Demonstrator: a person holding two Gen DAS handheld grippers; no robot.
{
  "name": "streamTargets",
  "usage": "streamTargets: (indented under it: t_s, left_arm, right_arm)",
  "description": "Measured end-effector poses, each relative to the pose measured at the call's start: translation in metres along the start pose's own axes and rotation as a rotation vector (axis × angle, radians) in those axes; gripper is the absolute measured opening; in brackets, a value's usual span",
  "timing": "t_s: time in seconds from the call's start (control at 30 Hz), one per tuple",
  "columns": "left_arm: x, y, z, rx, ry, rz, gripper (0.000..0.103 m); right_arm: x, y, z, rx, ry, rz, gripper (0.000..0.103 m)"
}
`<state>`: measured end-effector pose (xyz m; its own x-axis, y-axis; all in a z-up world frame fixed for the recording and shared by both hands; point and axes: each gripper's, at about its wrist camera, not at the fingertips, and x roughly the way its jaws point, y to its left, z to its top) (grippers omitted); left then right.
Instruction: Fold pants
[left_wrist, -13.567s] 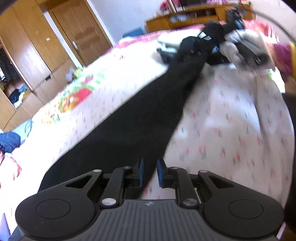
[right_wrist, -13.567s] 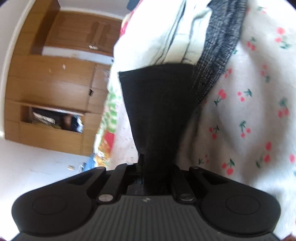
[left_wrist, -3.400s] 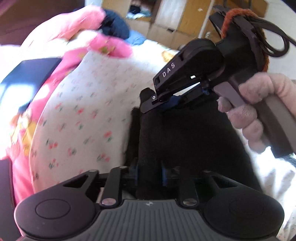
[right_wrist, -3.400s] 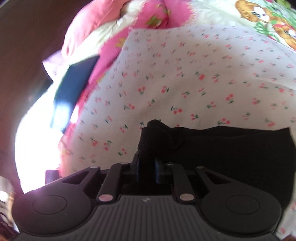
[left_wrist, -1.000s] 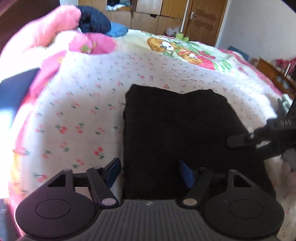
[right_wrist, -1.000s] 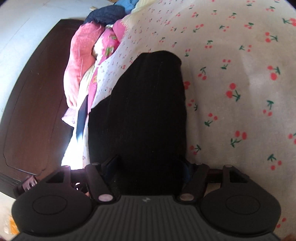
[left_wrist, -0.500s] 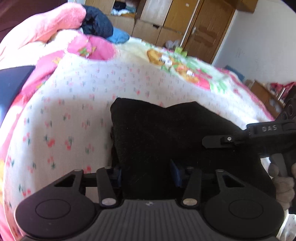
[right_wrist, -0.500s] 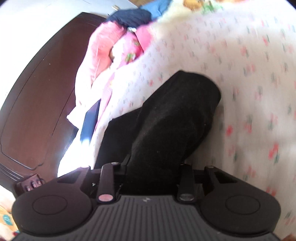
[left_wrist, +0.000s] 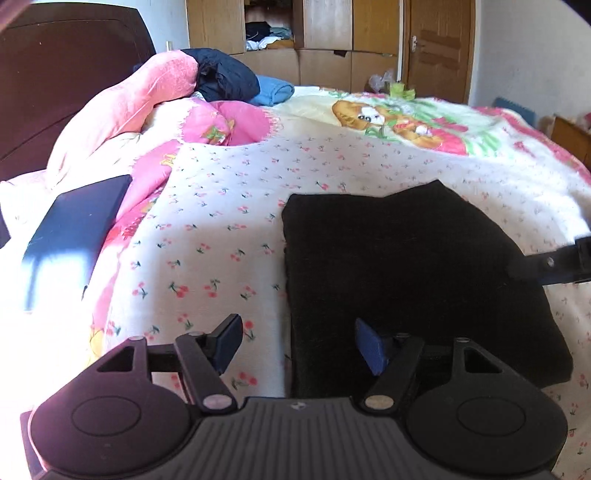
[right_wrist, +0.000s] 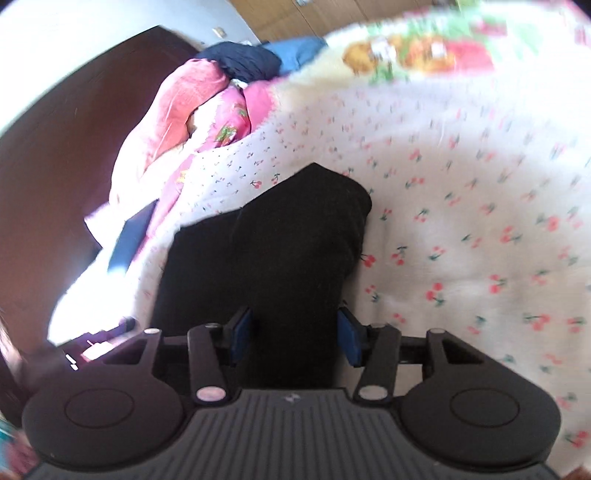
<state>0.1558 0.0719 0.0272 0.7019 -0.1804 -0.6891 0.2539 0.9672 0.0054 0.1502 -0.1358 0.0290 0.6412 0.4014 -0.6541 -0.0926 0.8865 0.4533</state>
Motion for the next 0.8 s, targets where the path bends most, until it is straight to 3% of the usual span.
streamTargets:
  t_s: [0.1, 0.2, 0.4, 0.6, 0.7, 0.8]
  left_arm:
    - [0.011, -0.011, -0.006, -0.004, 0.054, 0.035, 0.082]
    - [0.0, -0.019, 0.0, -0.009, 0.051, 0.067, 0.081]
    - [-0.039, -0.039, -0.001, 0.01, 0.004, 0.071, 0.081]
    - [-0.06, -0.065, -0.014, 0.026, 0.007, 0.071, 0.081]
    - [-0.07, -0.072, -0.019, 0.014, -0.004, 0.062, 0.081]
    - [-0.076, -0.078, -0.022, 0.0, -0.012, 0.051, 0.081]
  right_arm:
    - [0.007, 0.0, -0.011, -0.056, 0.024, -0.101, 0.054]
    - [-0.005, 0.007, -0.007, -0.055, 0.012, -0.129, 0.053]
    - [-0.053, 0.037, -0.021, -0.121, -0.097, -0.056, 0.053]
    - [-0.009, 0.025, -0.046, -0.059, 0.101, -0.12, 0.052]
    - [-0.021, 0.02, -0.049, -0.004, 0.08, -0.087, 0.051]
    - [-0.043, 0.029, -0.05, -0.055, 0.025, -0.08, 0.052]
